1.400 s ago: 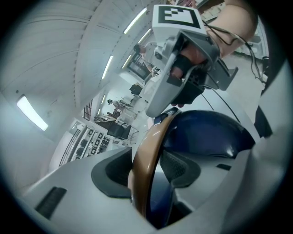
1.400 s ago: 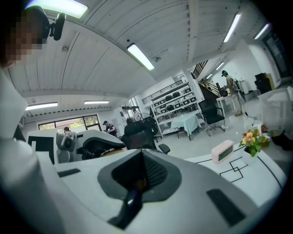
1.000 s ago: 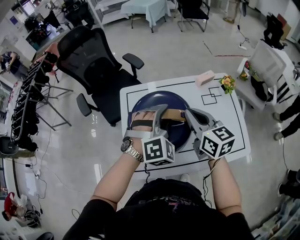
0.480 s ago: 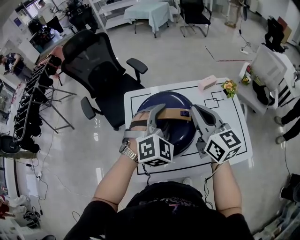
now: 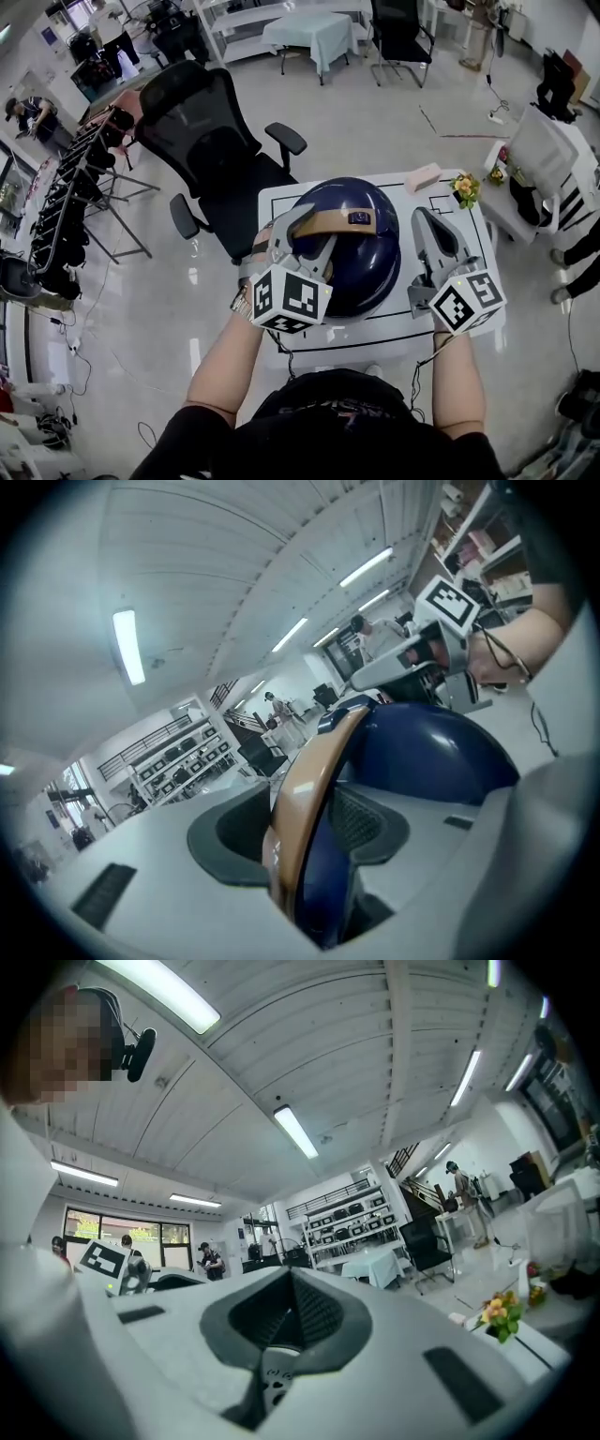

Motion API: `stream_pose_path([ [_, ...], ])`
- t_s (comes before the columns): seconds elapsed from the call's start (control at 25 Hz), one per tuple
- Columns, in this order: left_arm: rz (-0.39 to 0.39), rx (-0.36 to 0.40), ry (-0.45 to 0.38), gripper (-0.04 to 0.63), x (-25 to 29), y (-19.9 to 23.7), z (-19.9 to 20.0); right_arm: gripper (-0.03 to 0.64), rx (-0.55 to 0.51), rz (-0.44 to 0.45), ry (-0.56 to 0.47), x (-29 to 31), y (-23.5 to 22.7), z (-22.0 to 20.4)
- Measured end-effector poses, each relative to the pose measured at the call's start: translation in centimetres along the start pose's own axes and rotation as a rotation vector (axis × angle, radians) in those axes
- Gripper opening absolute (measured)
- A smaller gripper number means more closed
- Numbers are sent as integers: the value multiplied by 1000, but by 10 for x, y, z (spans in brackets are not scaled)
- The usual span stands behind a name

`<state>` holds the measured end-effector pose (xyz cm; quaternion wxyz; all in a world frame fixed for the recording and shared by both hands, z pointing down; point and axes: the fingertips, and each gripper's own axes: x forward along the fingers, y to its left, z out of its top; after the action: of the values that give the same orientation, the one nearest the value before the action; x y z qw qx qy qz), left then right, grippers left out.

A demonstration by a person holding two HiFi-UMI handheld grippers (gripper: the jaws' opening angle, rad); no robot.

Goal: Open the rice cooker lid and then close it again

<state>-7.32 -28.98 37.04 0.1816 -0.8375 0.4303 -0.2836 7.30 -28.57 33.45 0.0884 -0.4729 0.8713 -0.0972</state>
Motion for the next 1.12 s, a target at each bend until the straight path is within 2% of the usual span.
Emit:
stream_pose_path([
  [0.48,126,-214,-76,161,-40,53,-16,2,0,57,12,21,27,-7],
  [0.76,214,-290,-84,135,-56,76,-34,2,12,103,27,33,37,-22],
  [1.12,240,-399,-90,118,-86,113,-71,2,20,152,61,61,76,-35],
])
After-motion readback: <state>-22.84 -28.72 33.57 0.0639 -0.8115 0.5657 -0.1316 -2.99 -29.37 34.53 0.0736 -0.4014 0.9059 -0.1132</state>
